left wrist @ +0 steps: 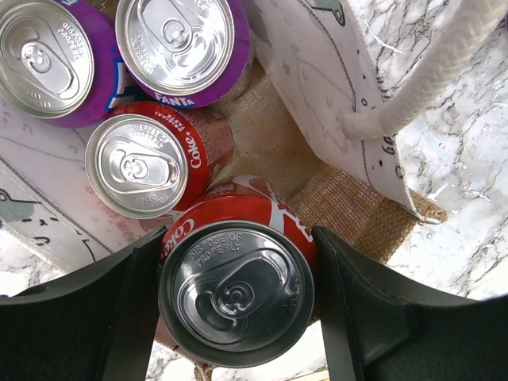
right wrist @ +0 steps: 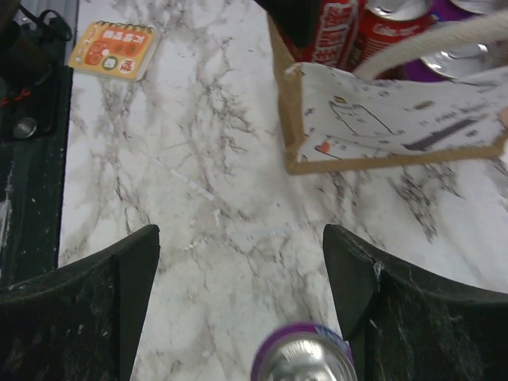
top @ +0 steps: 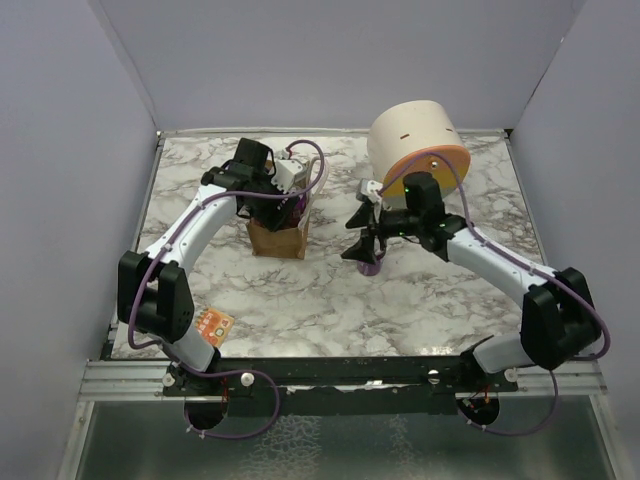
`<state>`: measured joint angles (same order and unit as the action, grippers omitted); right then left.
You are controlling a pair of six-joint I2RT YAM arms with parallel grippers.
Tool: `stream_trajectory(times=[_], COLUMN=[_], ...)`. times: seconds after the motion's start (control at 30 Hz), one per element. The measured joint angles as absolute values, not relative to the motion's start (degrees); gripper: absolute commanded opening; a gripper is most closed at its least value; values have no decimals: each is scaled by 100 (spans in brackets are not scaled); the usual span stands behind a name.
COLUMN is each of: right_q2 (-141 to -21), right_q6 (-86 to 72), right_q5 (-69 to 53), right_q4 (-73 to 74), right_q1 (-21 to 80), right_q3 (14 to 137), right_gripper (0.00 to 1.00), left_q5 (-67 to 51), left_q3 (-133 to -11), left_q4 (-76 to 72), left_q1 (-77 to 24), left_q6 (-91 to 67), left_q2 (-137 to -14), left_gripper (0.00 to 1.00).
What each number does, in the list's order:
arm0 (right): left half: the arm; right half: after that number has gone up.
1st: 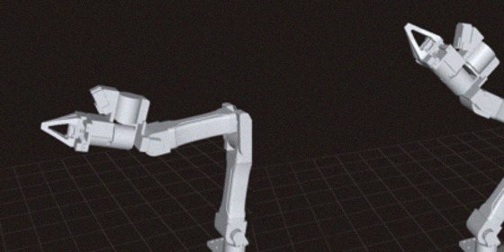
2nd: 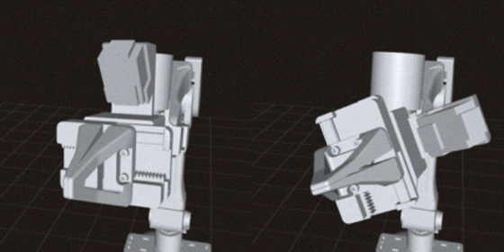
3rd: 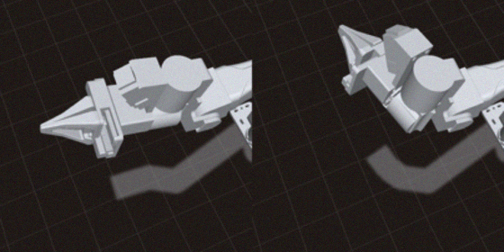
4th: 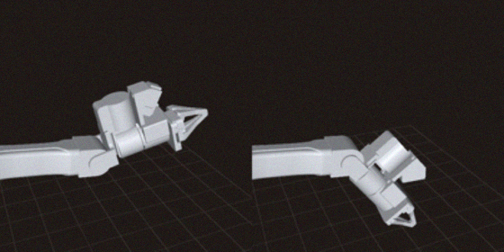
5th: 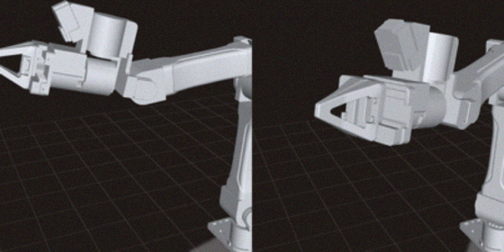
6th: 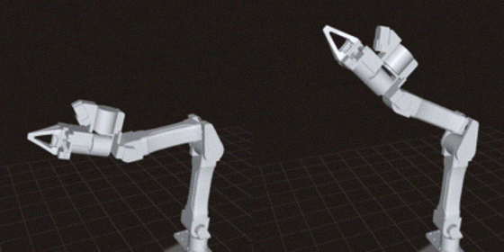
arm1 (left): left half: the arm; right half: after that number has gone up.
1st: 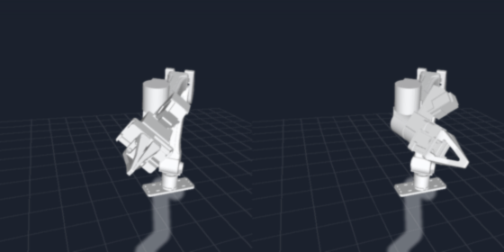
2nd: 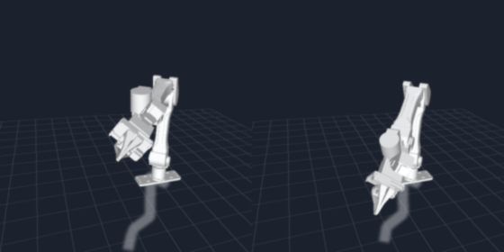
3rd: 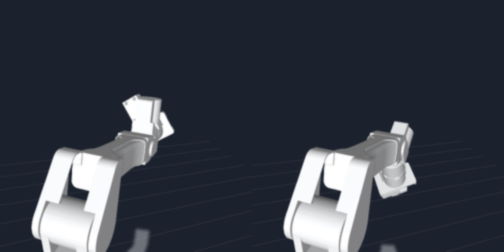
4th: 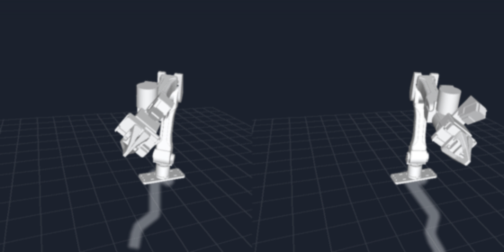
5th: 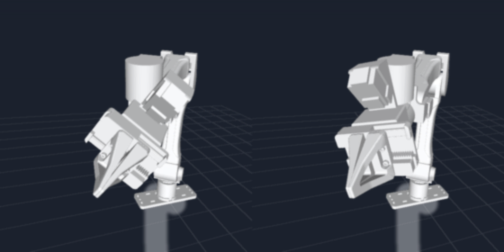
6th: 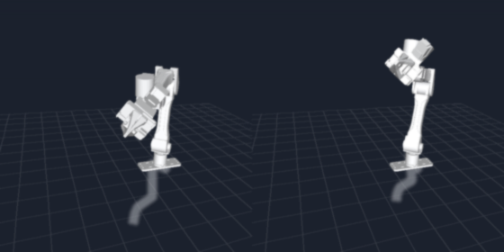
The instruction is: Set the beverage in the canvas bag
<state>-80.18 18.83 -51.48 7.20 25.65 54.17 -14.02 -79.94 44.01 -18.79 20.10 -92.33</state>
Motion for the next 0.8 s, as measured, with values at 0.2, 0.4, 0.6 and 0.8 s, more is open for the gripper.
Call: stream_trajectory(times=[0.2,0.4,0.6,0.8], right_q2=[-8849,-9623,-10108,-10114], right_q6=[1249,834,464,318], right_q5=[-4676,-3946,-2963,-2303], right_q4=[-322,-1059,-1406,-1527], right_q1=[3640,4316,4504,4504], right_q3=[5422,5640,5986,5992], right_gripper=[66,58,54,48], left_q5=[-1448,-1531,-1623,-1649], left_q3=[-7955,-7909,-7889,-7887], left_q4=[4327,4285,4270,4272], left_q1=[-1820,-1741,-1680,-1653], left_q6=[2012,2010,2012,2010], left_q2=[-9203,-9203,-9203,-9203], left_gripper=[0,0,0,0])
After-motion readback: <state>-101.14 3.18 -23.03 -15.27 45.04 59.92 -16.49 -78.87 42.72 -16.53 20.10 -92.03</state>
